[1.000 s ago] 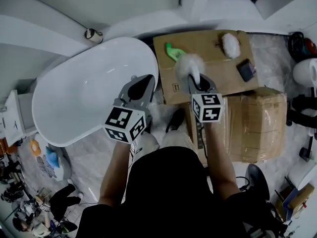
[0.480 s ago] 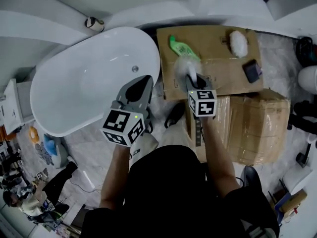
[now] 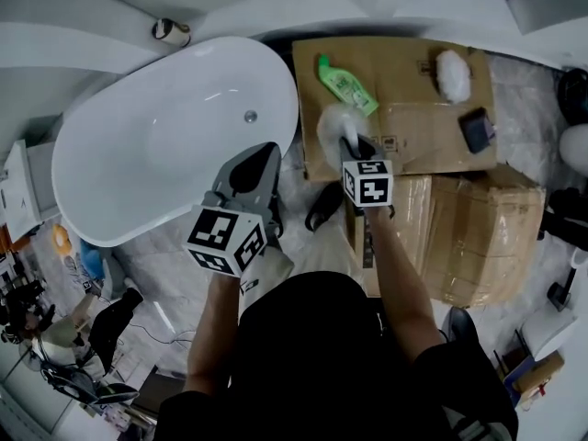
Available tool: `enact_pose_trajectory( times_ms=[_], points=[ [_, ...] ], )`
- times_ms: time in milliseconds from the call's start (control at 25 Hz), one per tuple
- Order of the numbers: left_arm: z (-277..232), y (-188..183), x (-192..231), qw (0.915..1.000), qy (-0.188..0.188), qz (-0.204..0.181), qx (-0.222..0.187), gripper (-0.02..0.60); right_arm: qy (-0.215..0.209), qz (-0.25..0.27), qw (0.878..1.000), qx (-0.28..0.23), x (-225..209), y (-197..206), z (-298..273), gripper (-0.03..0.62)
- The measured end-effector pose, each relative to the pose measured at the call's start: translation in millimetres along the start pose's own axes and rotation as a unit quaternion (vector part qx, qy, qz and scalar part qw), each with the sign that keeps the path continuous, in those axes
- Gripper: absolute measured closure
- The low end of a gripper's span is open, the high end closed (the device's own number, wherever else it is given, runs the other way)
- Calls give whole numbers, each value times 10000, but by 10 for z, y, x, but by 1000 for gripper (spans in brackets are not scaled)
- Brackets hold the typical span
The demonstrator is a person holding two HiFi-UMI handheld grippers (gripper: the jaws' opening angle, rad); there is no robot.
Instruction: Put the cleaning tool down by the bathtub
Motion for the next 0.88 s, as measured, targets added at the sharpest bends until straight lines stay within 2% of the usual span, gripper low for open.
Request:
enact_pose_trajectory(
  times_ms=[560, 880],
  points=[
    [-296, 325, 122, 9995, -143, 146, 223, 584, -146, 25, 9986, 518, -183, 365, -644, 497],
    [-262, 476, 165, 9986, -346, 268, 289, 584, -210, 199, 9960, 841, -216, 567, -956, 497]
  ],
)
Point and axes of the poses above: the fingertips, and each gripper's own axes: z backward along the fingers, x to its left, y out of its underside, the point moved 8 cm from there along z, backward along the fingers, and after that the axes turned 7 degrees about -z, right-handed, at the moved point
